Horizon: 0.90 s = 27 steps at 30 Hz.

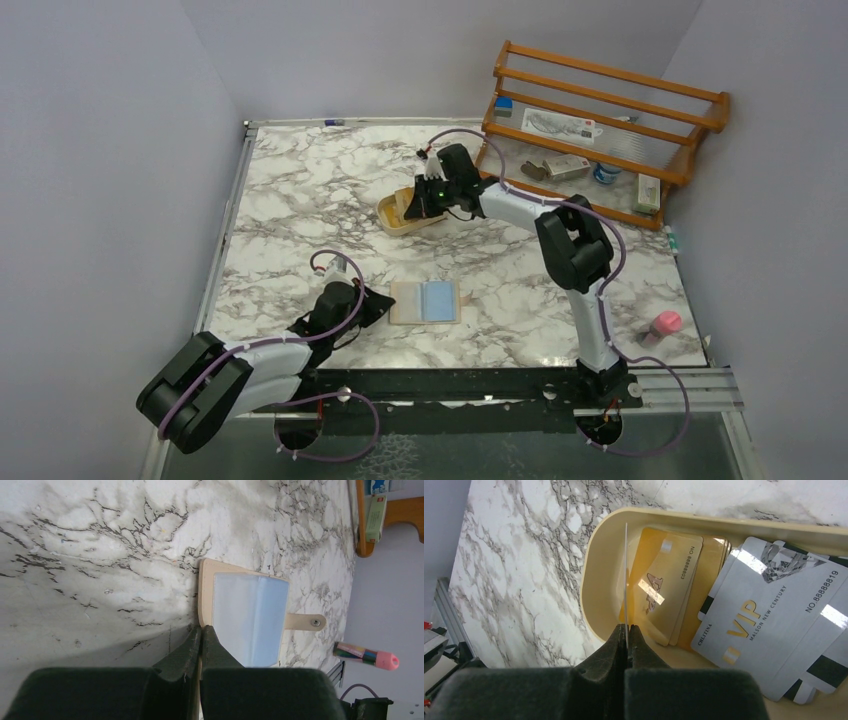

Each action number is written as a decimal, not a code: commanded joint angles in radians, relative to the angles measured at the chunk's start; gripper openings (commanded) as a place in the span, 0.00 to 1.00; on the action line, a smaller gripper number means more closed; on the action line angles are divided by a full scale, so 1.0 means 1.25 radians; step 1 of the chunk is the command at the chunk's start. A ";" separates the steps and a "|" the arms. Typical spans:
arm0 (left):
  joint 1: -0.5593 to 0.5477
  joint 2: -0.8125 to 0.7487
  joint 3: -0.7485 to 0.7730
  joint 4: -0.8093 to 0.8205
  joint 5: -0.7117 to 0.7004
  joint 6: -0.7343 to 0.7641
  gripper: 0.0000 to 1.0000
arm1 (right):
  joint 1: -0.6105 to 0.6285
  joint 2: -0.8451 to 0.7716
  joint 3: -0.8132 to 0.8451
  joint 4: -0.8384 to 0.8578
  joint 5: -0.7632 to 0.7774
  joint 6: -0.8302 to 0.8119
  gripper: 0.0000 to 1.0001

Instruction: Take the credit cards out of the card holder

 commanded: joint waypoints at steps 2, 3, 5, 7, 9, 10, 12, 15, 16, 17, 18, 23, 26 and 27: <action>-0.004 0.001 -0.064 -0.006 -0.017 0.006 0.00 | 0.002 0.048 0.055 0.020 0.003 -0.005 0.01; -0.005 0.001 -0.065 -0.007 -0.017 0.005 0.00 | 0.002 0.053 0.060 0.020 0.000 -0.002 0.01; -0.005 0.000 -0.065 -0.007 -0.017 0.006 0.00 | 0.001 0.061 0.070 0.018 -0.005 -0.001 0.01; -0.005 -0.003 -0.065 -0.007 -0.017 0.006 0.00 | 0.002 0.067 0.078 0.014 -0.009 -0.001 0.01; -0.005 -0.005 -0.067 -0.007 -0.017 0.006 0.00 | 0.002 0.071 0.085 0.008 -0.012 -0.010 0.03; -0.004 -0.006 -0.068 -0.007 -0.017 0.006 0.00 | 0.002 0.074 0.090 0.001 -0.015 -0.015 0.04; -0.004 -0.007 -0.068 -0.007 -0.018 0.006 0.00 | 0.002 0.082 0.104 -0.014 -0.020 -0.024 0.05; -0.005 -0.007 -0.068 -0.008 -0.018 0.005 0.00 | 0.002 0.095 0.133 -0.039 -0.033 -0.039 0.06; -0.005 -0.008 -0.068 -0.008 -0.019 0.005 0.00 | 0.003 0.103 0.147 -0.048 -0.035 -0.045 0.06; -0.005 -0.009 -0.069 -0.008 -0.018 0.005 0.00 | 0.003 0.108 0.158 -0.057 -0.039 -0.049 0.07; -0.005 -0.011 -0.070 -0.008 -0.018 0.004 0.00 | 0.004 0.113 0.168 -0.065 -0.042 -0.056 0.07; -0.005 -0.025 -0.076 -0.012 -0.020 0.001 0.00 | 0.011 0.137 0.211 -0.115 -0.053 -0.089 0.10; -0.005 -0.027 -0.077 -0.015 -0.021 0.000 0.00 | 0.011 0.140 0.215 -0.123 -0.054 -0.097 0.14; -0.004 -0.028 -0.077 -0.016 -0.021 0.000 0.00 | 0.012 0.142 0.216 -0.126 -0.057 -0.100 0.16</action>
